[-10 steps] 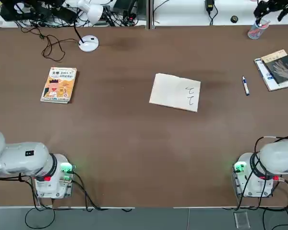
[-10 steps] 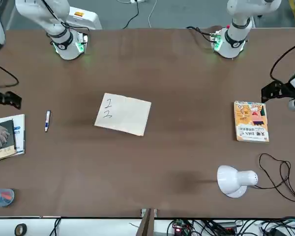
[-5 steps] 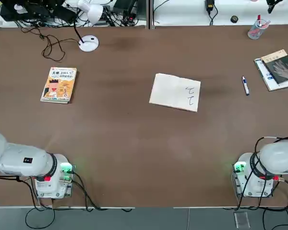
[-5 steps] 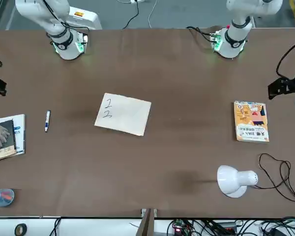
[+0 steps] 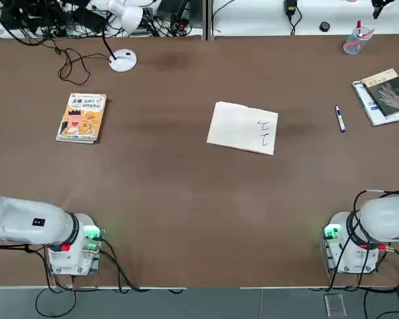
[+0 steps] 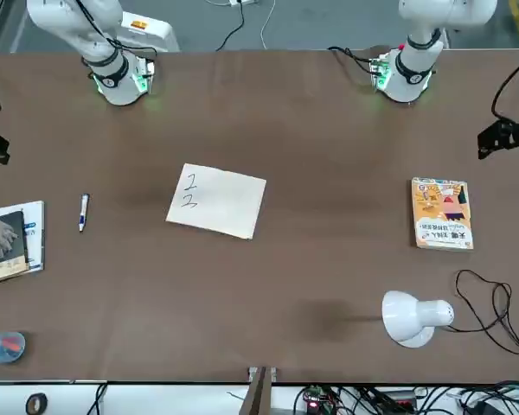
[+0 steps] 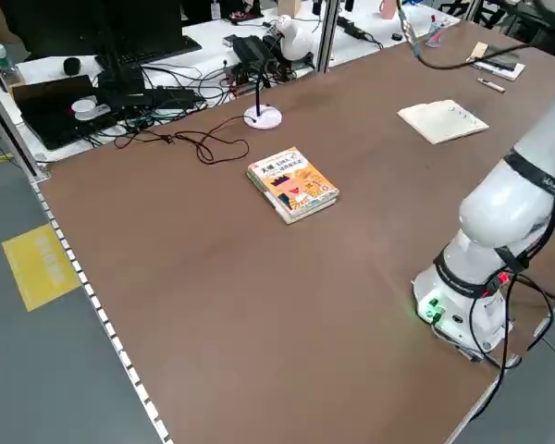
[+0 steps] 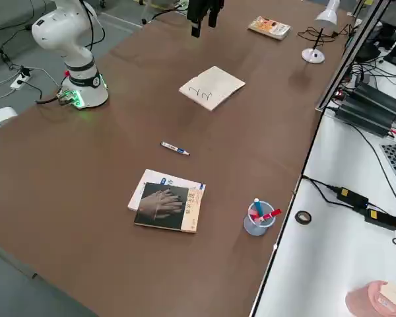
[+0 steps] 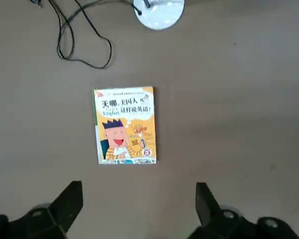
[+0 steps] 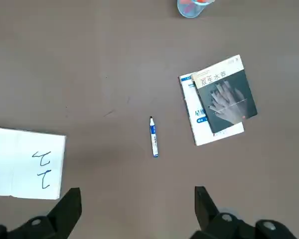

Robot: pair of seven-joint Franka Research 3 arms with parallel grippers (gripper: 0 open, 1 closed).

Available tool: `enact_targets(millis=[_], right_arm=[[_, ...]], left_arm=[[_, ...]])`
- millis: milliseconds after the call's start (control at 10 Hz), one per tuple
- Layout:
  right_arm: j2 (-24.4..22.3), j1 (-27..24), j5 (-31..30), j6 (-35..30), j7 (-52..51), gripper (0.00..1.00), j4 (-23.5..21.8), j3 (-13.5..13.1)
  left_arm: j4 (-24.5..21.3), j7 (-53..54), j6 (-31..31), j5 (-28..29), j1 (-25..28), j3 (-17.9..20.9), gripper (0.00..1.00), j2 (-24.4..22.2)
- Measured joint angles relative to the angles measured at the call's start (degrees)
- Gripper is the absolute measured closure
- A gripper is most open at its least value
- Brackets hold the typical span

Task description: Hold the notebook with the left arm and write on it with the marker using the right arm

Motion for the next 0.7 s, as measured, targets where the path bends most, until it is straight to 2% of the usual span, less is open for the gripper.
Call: enact_targets(millis=[300,700], right_arm=[[-0.3,0.2,0.5,0.0,0.0,0.0,-0.1,0.2],[-0.4,0.3,0.5,0.6,0.0,0.0,-0.1,0.3]], left_arm=[[-4.7,0.0,0.1,-0.5,0.0,0.0,0.0,-4.3],[-3.8,-0.2,-2.5,-2.4,0.0,0.0,0.0,-5.5]])
